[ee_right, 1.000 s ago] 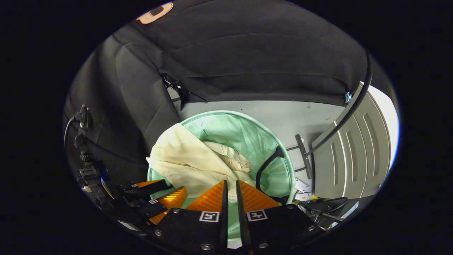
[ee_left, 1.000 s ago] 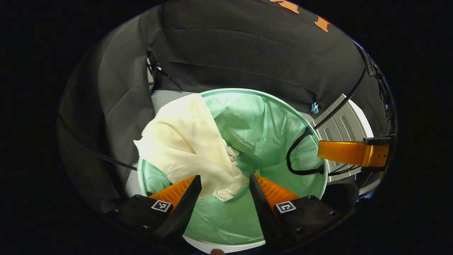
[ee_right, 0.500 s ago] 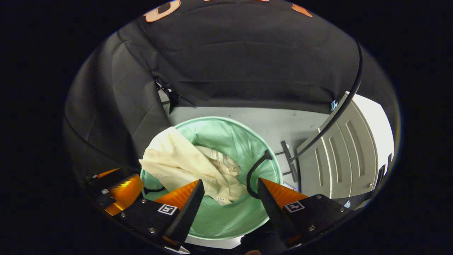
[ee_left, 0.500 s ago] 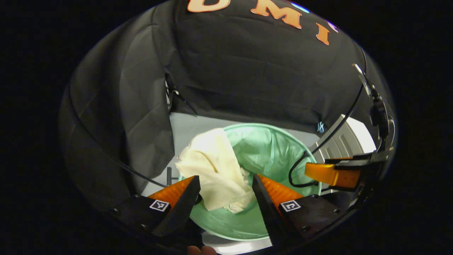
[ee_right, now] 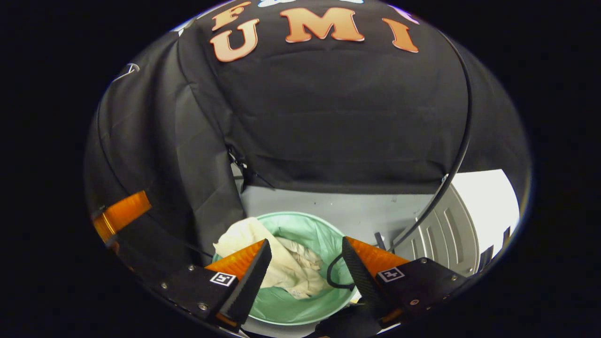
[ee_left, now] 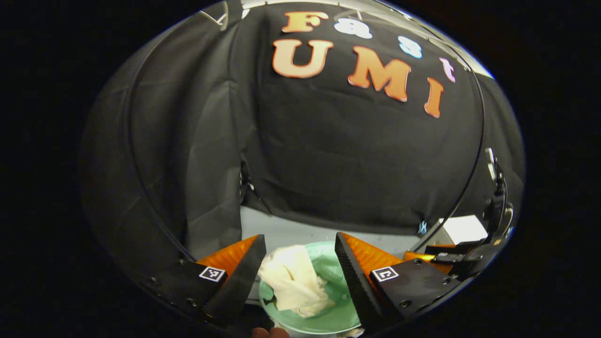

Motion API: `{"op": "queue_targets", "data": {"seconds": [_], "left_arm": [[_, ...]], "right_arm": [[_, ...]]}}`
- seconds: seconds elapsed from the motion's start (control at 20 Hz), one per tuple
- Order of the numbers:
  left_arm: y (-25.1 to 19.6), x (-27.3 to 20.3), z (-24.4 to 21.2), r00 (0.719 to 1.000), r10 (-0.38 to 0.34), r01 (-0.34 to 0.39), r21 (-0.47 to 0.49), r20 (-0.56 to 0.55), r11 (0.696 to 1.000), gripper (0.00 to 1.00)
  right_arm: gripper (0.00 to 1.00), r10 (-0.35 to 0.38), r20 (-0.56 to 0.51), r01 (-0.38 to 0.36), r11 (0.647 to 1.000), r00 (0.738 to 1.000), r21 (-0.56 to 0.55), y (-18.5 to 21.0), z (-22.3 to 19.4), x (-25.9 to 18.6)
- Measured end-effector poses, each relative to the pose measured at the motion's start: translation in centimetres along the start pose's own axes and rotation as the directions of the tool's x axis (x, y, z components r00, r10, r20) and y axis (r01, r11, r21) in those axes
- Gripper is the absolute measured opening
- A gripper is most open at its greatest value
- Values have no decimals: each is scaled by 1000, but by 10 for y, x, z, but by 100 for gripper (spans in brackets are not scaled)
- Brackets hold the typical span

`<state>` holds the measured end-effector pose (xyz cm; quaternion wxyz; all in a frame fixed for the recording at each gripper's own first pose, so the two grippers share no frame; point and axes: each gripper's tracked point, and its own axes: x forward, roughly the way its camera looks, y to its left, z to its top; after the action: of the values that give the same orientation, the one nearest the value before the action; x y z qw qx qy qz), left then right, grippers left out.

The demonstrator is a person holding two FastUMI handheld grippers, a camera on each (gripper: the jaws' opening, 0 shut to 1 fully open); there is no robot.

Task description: Grasp the clothes on the hanger with both hands and then place them into the laundry hamper below.

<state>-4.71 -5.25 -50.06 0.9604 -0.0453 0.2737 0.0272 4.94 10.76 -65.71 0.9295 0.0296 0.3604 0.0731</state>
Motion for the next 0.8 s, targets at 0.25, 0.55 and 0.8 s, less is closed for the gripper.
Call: {"op": "queue_targets", "data": {"seconds": [0.25,0.55,0.8], "left_arm": [[11,-59,103,971,16,-12,-16,239,1000,100],[34,-99,145,921,101,-99,-23,376,995,97],[48,-112,169,892,133,-117,-63,433,991,93]], "right_arm": [[94,17,147,-11,999,989,-43,8,62,-45],[93,104,288,-94,994,952,-49,38,126,-102],[93,147,401,-118,988,904,-97,52,175,-151]]}}
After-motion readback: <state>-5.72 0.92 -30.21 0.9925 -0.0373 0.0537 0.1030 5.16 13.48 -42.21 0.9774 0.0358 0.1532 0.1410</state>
